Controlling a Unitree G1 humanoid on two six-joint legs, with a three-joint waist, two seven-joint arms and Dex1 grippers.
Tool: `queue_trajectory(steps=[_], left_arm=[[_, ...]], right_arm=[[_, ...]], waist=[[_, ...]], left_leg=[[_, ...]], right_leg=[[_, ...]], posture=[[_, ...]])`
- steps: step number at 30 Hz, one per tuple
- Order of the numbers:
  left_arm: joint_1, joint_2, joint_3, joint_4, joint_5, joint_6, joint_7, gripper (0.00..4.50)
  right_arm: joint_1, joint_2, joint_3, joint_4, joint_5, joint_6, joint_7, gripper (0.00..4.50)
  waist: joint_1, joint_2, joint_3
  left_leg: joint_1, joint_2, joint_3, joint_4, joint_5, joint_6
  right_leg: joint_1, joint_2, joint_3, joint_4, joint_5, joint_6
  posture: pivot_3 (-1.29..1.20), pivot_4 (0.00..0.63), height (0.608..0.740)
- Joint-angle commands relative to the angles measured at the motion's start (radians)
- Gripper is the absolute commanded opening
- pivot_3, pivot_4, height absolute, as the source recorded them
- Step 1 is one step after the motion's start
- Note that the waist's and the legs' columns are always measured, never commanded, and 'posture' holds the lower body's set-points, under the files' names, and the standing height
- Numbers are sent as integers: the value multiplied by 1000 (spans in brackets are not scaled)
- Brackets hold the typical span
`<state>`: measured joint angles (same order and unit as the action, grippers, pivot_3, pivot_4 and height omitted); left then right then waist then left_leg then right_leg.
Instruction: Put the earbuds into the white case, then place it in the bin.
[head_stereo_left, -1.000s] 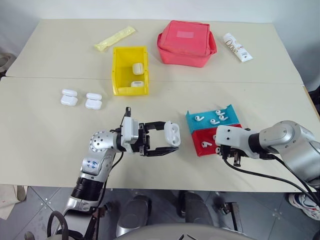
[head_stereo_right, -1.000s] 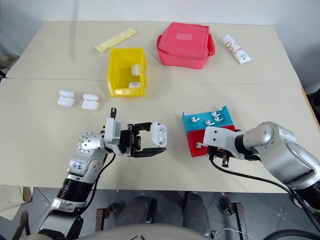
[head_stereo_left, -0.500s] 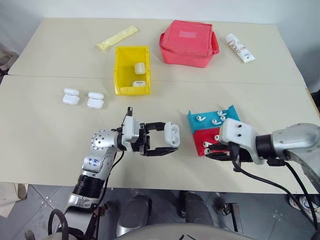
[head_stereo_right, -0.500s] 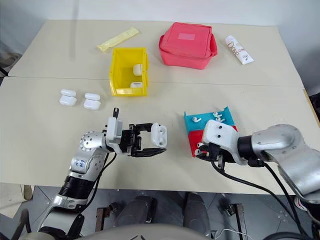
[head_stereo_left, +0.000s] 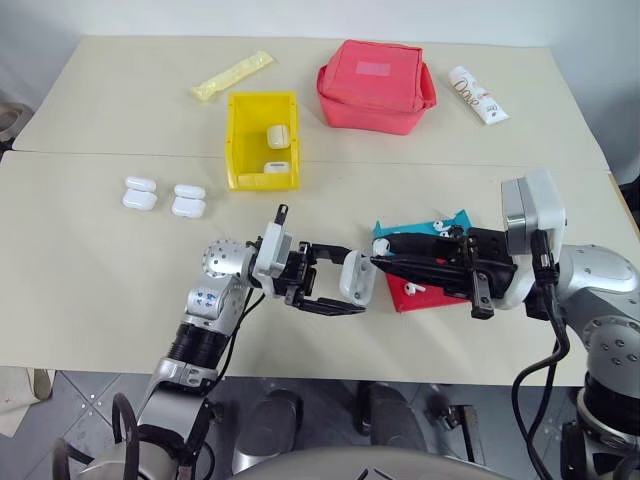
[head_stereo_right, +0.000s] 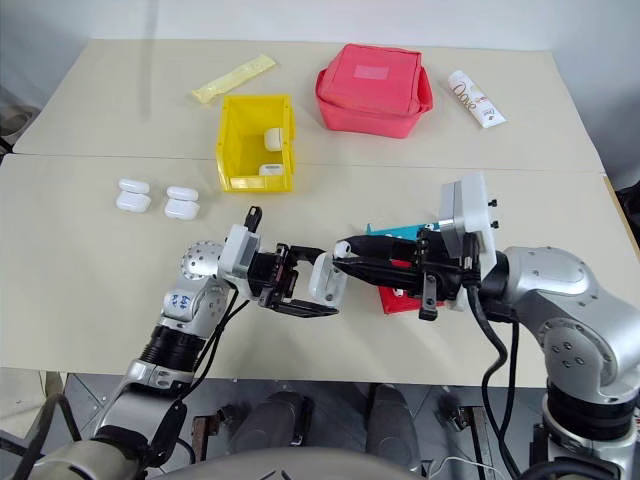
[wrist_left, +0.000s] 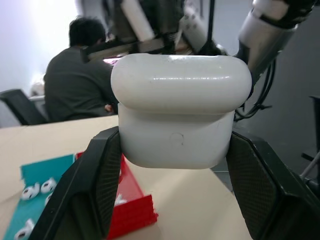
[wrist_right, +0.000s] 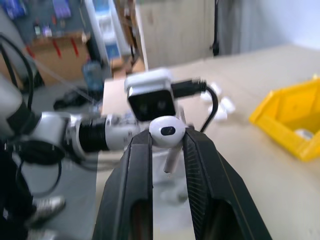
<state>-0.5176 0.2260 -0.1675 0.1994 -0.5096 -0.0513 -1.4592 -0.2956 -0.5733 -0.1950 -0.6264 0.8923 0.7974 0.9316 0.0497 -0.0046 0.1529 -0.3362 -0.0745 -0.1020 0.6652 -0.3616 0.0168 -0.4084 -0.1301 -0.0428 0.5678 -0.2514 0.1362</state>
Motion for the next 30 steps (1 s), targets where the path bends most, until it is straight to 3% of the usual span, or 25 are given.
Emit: queue_trajectory(steps=[1,15,30], left_arm=[[-41,-13,13,-35,-40,20,-13,2772],[-81,-22,56,-47,-56,53,-22,2772],[-89,-50,88,-29,-45,58,47,2772]], right_arm=[[28,24,57,47,-58,-104,22,489],[94,16,187,175,-201,-323,88,489],[69,-46,208,298,-201,-386,219,489]], waist=[[0,0,0],[-5,0,0],[-5,0,0]], left_leg=[[0,0,0,0,0,0],[0,0,0,0,0,0],[0,0,0,0,0,0]], right_leg=[[0,0,0,0,0,0],[0,1,0,0,0,0],[0,0,0,0,0,0]], posture=[[0,150,740],[0,150,740],[0,150,740]])
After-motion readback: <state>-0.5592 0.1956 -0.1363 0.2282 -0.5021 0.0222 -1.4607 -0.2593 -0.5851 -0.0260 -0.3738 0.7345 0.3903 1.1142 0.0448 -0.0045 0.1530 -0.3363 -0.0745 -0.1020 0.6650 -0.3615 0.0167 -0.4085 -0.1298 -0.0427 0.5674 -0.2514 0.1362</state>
